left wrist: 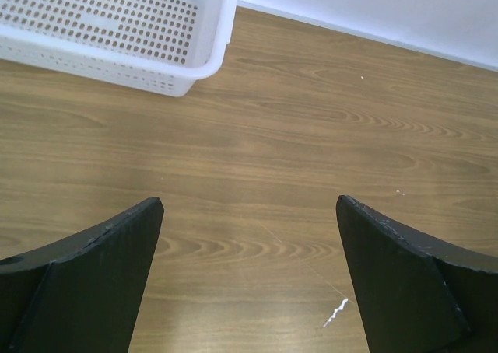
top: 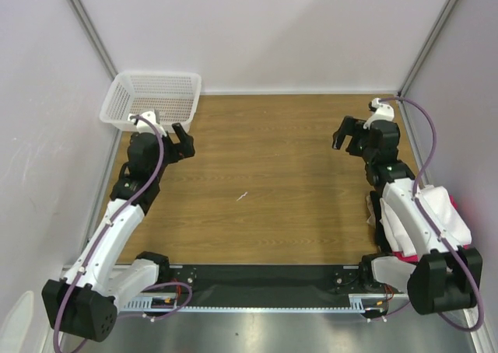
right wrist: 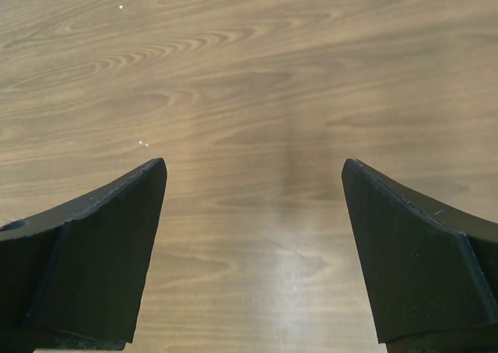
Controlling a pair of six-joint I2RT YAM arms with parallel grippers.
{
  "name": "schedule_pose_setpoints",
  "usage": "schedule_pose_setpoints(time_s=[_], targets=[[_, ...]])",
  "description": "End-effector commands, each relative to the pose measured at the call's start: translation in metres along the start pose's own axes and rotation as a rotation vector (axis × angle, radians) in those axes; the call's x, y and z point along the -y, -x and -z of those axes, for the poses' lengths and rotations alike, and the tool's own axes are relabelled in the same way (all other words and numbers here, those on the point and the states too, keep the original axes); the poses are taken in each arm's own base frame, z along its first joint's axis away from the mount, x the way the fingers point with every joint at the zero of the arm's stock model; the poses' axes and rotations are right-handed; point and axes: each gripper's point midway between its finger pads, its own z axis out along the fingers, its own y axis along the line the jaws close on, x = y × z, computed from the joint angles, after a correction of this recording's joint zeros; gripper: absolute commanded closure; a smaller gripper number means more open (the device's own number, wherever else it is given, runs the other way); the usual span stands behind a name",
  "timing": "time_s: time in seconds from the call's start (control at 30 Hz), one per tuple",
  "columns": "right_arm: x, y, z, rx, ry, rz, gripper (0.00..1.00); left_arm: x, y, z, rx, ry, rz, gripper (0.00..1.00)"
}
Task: Fold and stack the t-shirts
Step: Neatly place the folded tshirt to the corner
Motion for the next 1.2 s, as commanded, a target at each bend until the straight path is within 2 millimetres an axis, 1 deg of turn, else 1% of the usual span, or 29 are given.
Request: schedule_pose_setpoints(time_s=[0.0, 0.07, 0.13, 0.17, 0.27, 0.3, 0.33, 0.37, 0.43, 0.5, 0.53, 0.6, 0.63, 0.67, 0.7, 0.73, 0.8, 0.83, 0.87, 0.9, 0.93, 0.97, 1.0, 1.03, 1.07, 1.1, 1.13, 1.17], targets=[[0.012, -0.003, 0.019, 0.009, -0.058, -0.033, 0.0, -0.003, 0.002, 0.007, 0.024, 0.008, 0.032, 0.0], [0.016, -0.004, 0.03, 0.026, -0.075, -0.042, 0.0, -0.004, -0.005, 0.009, 0.012, 0.001, 0.024, 0.0], [0.02, -0.011, 0.037, 0.019, -0.087, -0.047, 0.0, -0.004, -0.01, 0.01, -0.002, -0.011, 0.012, 0.0], [0.021, -0.006, 0.045, 0.047, -0.094, -0.055, 0.0, -0.004, -0.013, 0.011, -0.016, -0.009, 0.01, 0.0], [0.029, -0.008, 0.058, 0.056, -0.133, -0.072, 0.0, -0.002, -0.018, 0.015, -0.037, -0.025, 0.013, 0.0], [0.031, -0.008, 0.066, 0.065, -0.14, -0.079, 0.0, -0.001, -0.019, 0.016, -0.043, -0.031, 0.017, 0.0], [0.032, -0.008, 0.07, 0.071, -0.141, -0.084, 0.0, 0.0, -0.021, 0.019, -0.043, -0.045, 0.018, 0.0], [0.033, -0.014, 0.073, 0.055, -0.146, -0.083, 0.0, 0.0, -0.022, 0.022, -0.046, -0.046, 0.017, 0.0], [0.033, -0.013, 0.085, 0.075, -0.141, -0.099, 0.0, -0.001, -0.02, 0.029, -0.029, -0.047, 0.025, 0.0], [0.035, -0.018, 0.093, 0.079, -0.141, -0.108, 0.0, -0.003, -0.018, 0.035, -0.015, -0.044, 0.03, 0.0], [0.034, -0.013, 0.101, 0.114, -0.13, -0.116, 0.0, -0.004, -0.016, 0.042, 0.007, -0.048, 0.033, 0.0], [0.034, -0.012, 0.108, 0.141, -0.125, -0.136, 0.0, -0.005, -0.013, 0.049, 0.029, -0.051, 0.036, 0.0], [0.034, -0.006, 0.116, 0.173, -0.117, -0.147, 0.0, -0.005, -0.009, 0.057, 0.055, -0.059, 0.041, 0.0], [0.033, -0.005, 0.12, 0.18, -0.112, -0.148, 0.0, -0.005, -0.007, 0.061, 0.064, -0.06, 0.042, 0.0], [0.034, -0.005, 0.124, 0.188, -0.115, -0.154, 0.0, -0.005, -0.001, 0.07, 0.098, -0.069, 0.046, 0.0], [0.036, -0.002, 0.131, 0.209, -0.12, -0.163, 0.0, -0.006, 0.0, 0.074, 0.107, -0.069, 0.045, 0.0], [0.033, -0.001, 0.138, 0.231, -0.102, -0.202, 0.0, -0.008, 0.004, 0.082, 0.143, -0.071, 0.059, 0.0], [0.031, 0.001, 0.142, 0.243, -0.088, -0.214, 0.0, -0.008, 0.008, 0.091, 0.18, -0.083, 0.072, 0.0], [0.024, 0.007, 0.151, 0.277, -0.045, -0.225, 0.0, -0.008, 0.01, 0.096, 0.201, -0.092, 0.086, 0.0], [0.022, 0.009, 0.155, 0.29, -0.025, -0.222, 0.0, -0.008, 0.008, 0.099, 0.213, -0.103, 0.09, 0.0], [0.021, 0.006, 0.158, 0.3, -0.015, -0.226, 0.0, -0.006, 0.013, 0.11, 0.256, -0.126, 0.101, 0.0], [0.022, 0.009, 0.167, 0.335, -0.006, -0.236, 0.0, -0.004, 0.016, 0.115, 0.285, -0.145, 0.107, 0.0], [0.023, 0.008, 0.171, 0.351, -0.004, -0.248, 0.0, -0.005, 0.011, 0.116, 0.287, -0.156, 0.106, 0.0], [0.026, 0.002, 0.171, 0.354, -0.011, -0.254, 0.0, -0.005, 0.012, 0.119, 0.301, -0.161, 0.109, 0.0], [0.029, -0.001, 0.174, 0.36, -0.021, -0.259, 0.0, -0.004, 0.013, 0.127, 0.324, -0.175, 0.114, 0.0], [0.031, 0.0, 0.182, 0.39, -0.015, -0.27, 0.0, -0.006, 0.013, 0.13, 0.335, -0.172, 0.119, 0.0], [0.031, -0.001, 0.184, 0.393, -0.013, -0.278, 0.0, -0.01, 0.008, 0.131, 0.339, -0.158, 0.127, 0.0], [0.032, -0.006, 0.185, 0.386, -0.01, -0.279, 0.0, -0.009, 0.011, 0.139, 0.368, -0.172, 0.136, 0.0]])
